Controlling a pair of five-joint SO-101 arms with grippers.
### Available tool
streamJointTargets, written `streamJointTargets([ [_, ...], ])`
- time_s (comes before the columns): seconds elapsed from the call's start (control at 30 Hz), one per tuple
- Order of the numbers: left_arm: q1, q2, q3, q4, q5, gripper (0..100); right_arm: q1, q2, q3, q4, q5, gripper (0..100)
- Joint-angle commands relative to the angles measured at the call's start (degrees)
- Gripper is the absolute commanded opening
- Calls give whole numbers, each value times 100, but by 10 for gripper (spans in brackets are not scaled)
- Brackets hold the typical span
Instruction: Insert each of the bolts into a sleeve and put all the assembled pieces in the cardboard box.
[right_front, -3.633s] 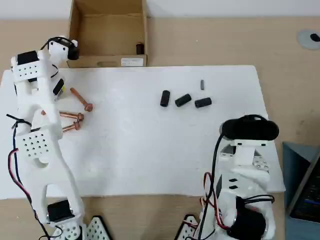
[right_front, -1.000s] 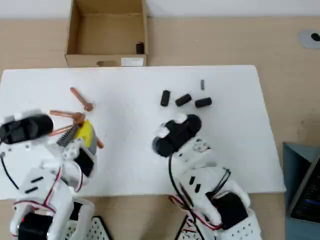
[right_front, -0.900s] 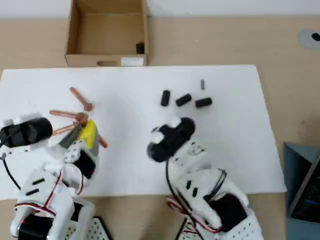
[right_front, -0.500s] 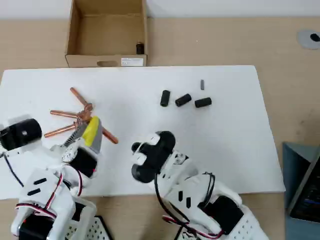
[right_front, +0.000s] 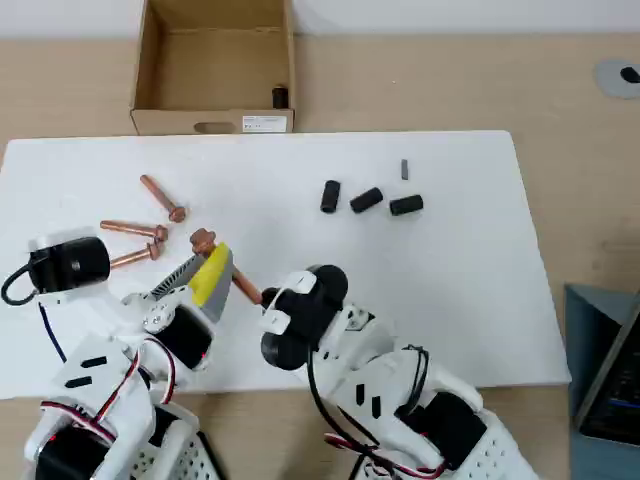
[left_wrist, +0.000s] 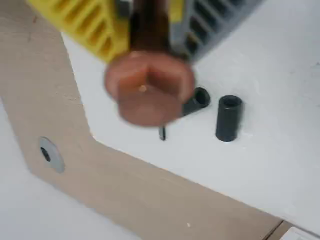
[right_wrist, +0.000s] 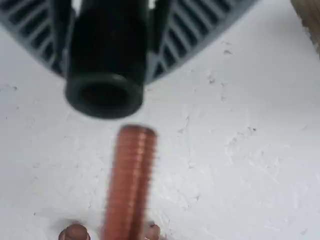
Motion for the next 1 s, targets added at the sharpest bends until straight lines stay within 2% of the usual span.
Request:
streamJointTargets([
  [0.0,44,-4,79,-149,26,2,-75,-57,-136,-132,-26,9],
  [0.53,53,-13,185,-158,35,2,-75,-57,-119,-123,-26,9],
  [0.7,44,-22,176,-501,185,2,-75,-57,-110,-123,-26,9],
  [0.97,53,-22,316,-536,193,2,-75,-57,-136,-123,-18,9],
])
